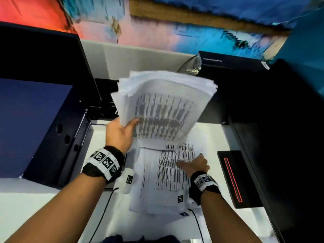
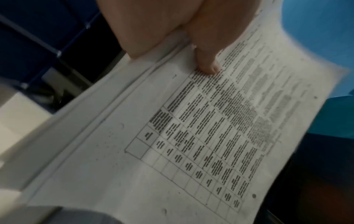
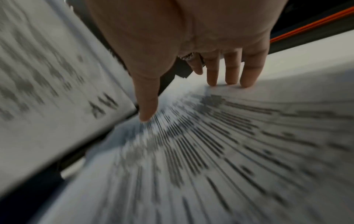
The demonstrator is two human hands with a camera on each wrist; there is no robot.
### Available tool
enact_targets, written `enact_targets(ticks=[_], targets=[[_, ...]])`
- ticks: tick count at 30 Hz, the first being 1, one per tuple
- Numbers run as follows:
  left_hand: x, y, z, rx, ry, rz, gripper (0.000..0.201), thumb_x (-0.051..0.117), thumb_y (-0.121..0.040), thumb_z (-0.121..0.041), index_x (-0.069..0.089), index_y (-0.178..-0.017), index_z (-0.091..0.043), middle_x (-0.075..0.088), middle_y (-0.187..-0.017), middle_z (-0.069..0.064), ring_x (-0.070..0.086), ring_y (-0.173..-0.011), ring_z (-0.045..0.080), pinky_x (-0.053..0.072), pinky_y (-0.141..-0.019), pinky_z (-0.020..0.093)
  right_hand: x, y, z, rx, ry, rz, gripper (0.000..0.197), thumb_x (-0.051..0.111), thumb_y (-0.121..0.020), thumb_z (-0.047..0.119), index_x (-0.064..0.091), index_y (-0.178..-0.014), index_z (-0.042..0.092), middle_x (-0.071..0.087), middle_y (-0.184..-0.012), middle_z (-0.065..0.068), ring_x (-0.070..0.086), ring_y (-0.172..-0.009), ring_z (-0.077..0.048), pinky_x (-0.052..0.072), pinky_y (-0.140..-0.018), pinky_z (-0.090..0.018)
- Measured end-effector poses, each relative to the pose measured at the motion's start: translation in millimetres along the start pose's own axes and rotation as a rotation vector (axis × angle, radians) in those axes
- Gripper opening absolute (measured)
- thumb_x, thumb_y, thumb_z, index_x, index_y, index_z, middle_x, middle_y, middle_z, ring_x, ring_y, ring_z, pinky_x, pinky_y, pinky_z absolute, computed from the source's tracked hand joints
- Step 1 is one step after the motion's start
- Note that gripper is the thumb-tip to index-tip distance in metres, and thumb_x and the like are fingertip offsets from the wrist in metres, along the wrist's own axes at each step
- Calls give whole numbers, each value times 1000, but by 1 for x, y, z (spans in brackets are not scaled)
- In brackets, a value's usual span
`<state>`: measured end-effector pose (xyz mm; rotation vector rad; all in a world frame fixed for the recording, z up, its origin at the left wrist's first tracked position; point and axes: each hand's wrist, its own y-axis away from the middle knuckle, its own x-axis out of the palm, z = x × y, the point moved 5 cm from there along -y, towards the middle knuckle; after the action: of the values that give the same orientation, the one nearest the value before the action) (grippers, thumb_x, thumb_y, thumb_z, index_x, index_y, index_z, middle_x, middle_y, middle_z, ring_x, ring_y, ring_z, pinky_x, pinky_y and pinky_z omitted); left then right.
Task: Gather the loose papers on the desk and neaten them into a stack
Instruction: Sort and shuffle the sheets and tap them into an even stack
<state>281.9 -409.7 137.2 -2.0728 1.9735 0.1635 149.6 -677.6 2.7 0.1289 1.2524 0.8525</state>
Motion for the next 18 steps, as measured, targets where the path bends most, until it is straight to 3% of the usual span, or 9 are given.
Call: enact_targets(ticks=[4,6,8,10,12,15,18], targets=[[-30,-13,-25,130,-76,-109,27,72,-89,-21,72,-108,-2,68,-95,1,64,-85,12,52,-77,23,25,6,4,-11,217,-10,132,78,-59,68,6,-154,10,19,-156,-13,21,-142,-35,28,-111,-54],[-42,-18,-32,121,-18,-130,26,72,-89,-18,70,-110,-4,67,-96,-2,65,-82,6,53,-80,14,26,3,5,18,223,-30,138,77,-54,71,5,-154,11,16,-157,-13,20,-142,-35,26,-112,-55],[-54,-22,-35,101,12,-163,25,74,-87,-19,71,-106,-4,68,-92,-2,65,-77,3,54,-75,13,24,-1,5,42,257,-42,142,77,-48,76,7,-153,10,20,-154,-13,23,-140,-35,29,-109,-54],[-62,-24,-36,81,20,-165,18,74,-86,-19,70,-99,-7,66,-82,-7,63,-67,-9,52,-62,7,22,-5,6,54,313,-54,145,75,-43,80,11,-152,9,25,-149,-13,28,-136,-34,34,-105,-55],[-68,-25,-37,69,42,-153,14,74,-87,-18,69,-96,-9,63,-79,-10,62,-64,-15,47,-57,2,19,-8,9,64,349,-45,143,74,-41,82,17,-149,9,31,-146,-14,34,-133,-33,36,-103,-55],[-74,-29,-33,39,79,-140,19,75,-85,-25,70,-94,-9,67,-80,-6,65,-69,-6,51,-60,8,19,-18,9,74,340,4,138,75,-47,79,18,-148,5,39,-146,-14,39,-133,-34,37,-108,-52],[-78,-32,-27,4,108,-127,13,76,-84,-30,68,-89,-21,71,-84,-1,71,-79,12,59,-69,25,18,-21,12,38,154,20,110,85,-61,54,30,-143,4,48,-142,-15,50,-127,-33,45,-104,-44]])
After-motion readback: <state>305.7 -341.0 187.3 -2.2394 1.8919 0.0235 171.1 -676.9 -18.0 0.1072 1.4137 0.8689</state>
